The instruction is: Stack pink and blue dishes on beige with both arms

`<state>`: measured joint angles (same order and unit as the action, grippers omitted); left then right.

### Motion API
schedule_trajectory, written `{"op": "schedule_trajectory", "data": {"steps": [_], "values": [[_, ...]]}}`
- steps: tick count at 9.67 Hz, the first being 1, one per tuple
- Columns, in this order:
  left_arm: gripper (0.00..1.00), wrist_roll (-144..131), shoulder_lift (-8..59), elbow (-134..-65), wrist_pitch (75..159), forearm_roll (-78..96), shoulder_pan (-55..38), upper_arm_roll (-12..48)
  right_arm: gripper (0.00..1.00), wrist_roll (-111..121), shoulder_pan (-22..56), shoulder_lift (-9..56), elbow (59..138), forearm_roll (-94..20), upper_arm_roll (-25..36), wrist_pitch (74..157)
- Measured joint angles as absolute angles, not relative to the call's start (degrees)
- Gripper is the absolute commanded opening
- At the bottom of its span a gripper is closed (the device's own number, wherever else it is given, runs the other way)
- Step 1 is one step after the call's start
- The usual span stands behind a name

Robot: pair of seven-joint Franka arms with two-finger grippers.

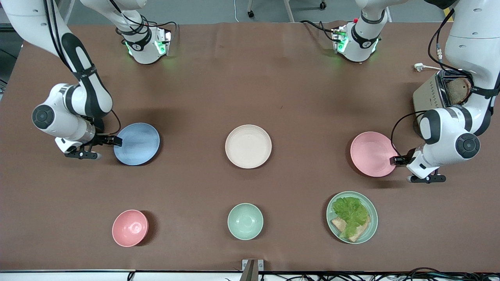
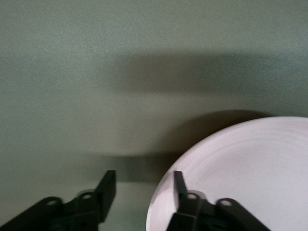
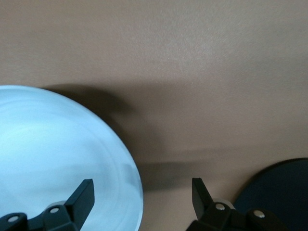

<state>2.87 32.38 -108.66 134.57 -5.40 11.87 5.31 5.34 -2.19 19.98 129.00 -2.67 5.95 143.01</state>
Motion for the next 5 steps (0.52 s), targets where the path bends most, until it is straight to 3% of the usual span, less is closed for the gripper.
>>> {"op": "schedule_trajectory", "data": {"steps": [2,3,5], "values": [[0.01,2.87,32.45,-108.68,134.52,-5.4,11.83,5.74,0.42,5.95,-2.19,20.41,129.01,-4.02,5.93,143.28],[0.0,2.89,32.44,-108.65,134.49,-5.4,11.82,6.0,0.35,6.14,-2.19,20.41,129.01,-4.6,5.91,143.26],[0.0,2.9,31.81,-108.02,133.66,-5.37,11.86,7.12,0.35,7.78,-2.2,20.41,129.02,-7.09,5.91,143.16]]}}
